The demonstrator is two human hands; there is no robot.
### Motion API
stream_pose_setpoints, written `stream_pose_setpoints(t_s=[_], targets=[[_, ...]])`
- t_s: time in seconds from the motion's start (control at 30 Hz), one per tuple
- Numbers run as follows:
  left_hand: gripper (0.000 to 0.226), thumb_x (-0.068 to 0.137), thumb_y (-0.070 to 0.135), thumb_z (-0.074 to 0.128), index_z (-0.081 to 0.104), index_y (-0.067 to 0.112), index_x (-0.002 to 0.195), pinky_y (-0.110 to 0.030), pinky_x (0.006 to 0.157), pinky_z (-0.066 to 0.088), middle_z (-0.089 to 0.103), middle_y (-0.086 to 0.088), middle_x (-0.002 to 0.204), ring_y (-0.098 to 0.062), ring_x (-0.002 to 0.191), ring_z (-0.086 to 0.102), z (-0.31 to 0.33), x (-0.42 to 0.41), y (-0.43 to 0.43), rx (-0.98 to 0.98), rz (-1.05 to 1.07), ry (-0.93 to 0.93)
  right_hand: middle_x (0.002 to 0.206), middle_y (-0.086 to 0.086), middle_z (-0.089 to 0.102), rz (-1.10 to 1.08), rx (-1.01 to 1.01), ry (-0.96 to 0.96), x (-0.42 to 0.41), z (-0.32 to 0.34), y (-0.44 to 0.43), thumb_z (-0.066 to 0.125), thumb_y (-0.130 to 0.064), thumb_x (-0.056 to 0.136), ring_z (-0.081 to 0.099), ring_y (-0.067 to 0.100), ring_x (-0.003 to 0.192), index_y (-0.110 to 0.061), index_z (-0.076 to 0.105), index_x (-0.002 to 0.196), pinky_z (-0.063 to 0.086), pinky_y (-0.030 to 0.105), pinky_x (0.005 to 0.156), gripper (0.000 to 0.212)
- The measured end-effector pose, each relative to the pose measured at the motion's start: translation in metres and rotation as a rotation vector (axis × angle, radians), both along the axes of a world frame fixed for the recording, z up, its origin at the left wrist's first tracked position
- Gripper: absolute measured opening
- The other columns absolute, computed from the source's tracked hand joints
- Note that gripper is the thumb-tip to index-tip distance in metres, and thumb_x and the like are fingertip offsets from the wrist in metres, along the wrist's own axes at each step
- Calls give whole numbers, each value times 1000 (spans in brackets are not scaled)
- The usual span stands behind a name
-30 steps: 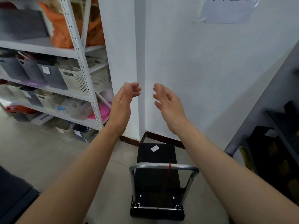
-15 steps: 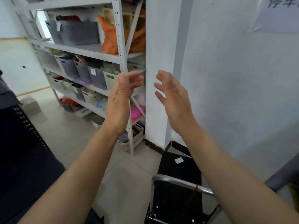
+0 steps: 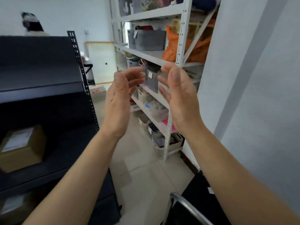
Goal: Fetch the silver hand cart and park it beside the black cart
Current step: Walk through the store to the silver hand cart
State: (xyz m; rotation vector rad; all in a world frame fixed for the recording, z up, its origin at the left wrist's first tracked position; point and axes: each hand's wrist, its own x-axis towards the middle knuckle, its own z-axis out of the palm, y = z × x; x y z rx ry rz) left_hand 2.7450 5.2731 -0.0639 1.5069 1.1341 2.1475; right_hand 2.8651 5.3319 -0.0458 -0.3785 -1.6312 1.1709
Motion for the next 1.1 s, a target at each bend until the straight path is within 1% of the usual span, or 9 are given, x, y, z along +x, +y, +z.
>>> stream_pose_setpoints(t_s=[0.07, 0.1, 0.23, 0.33, 0.43, 0.6, 0.77, 0.93, 1.1], targets=[[80, 67, 84, 40, 61, 20, 110, -39, 103, 42, 65, 1, 107, -20, 109, 60, 2, 4, -8, -3, 61, 13, 113, -17, 60, 69, -6, 3, 0, 1, -2, 44, -74, 61, 59, 4, 114, -13, 51, 131, 51, 22, 92, 92], [81, 68, 84, 40, 61, 18, 111, -39, 103, 42, 64, 0, 107, -21, 109, 60, 2, 6, -13, -4, 88, 22, 112, -17, 61, 100, -11, 14, -1, 2, -4, 45, -74, 61, 59, 5, 114, -14, 51, 129, 50, 23, 93, 91], [87, 70, 82, 41, 58, 10, 116, -40, 105, 42, 62, -6, 110, -23, 111, 59, 4, 11, -36, -2, 203, 43, 114, -13, 61, 233, -14, 53, -5, 3, -13, 49, -73, 61, 57, 12, 119, -13, 52, 126, 43, 36, 107, 88], [90, 70, 82, 41, 57, 7, 118, -40, 104, 42, 62, -9, 112, -24, 111, 58, 7, 13, -56, -3, 292, 53, 107, -15, 63, 344, -44, 74, -11, 5, -24, 51, -70, 58, 59, 12, 116, -18, 55, 120, 44, 36, 107, 80], [92, 72, 80, 40, 55, 3, 120, -35, 101, 43, 61, -10, 113, -25, 112, 58, 8, 14, -75, -9, 383, 61, 112, -16, 62, 426, -45, 64, -17, 4, -35, 51, -72, 60, 57, 8, 119, -18, 53, 125, 43, 37, 108, 85], [90, 71, 80, 38, 56, 7, 120, -36, 105, 42, 62, -7, 114, -21, 112, 59, 4, 18, -106, -34, 524, 75, 125, -9, 59, 541, -74, 66, -28, 0, -56, 55, -80, 56, 55, 12, 123, -13, 50, 132, 42, 41, 108, 102], [89, 71, 81, 39, 57, 9, 119, -36, 105, 41, 62, -6, 114, -22, 113, 59, 1, 22, -138, -47, 637, 65, 120, -13, 58, 679, -83, 66, -39, -3, -81, 56, -80, 53, 53, 13, 124, -18, 52, 128, 40, 40, 109, 97], [83, 71, 81, 40, 58, 14, 116, -40, 107, 40, 62, -6, 114, -24, 115, 58, -2, 25, -176, -52, 778, 44, 120, -16, 57, 829, -76, 37, -53, -7, -109, 55, -82, 53, 53, 12, 125, -17, 50, 131, 41, 39, 109, 102], [81, 72, 79, 42, 57, 11, 116, -40, 106, 40, 62, -6, 113, -25, 114, 58, -5, 23, -209, -40, 876, 22, 121, -14, 57, 920, -79, 16, -70, -10, -137, 54, -82, 53, 54, 12, 123, -16, 50, 130, 42, 39, 108, 101]])
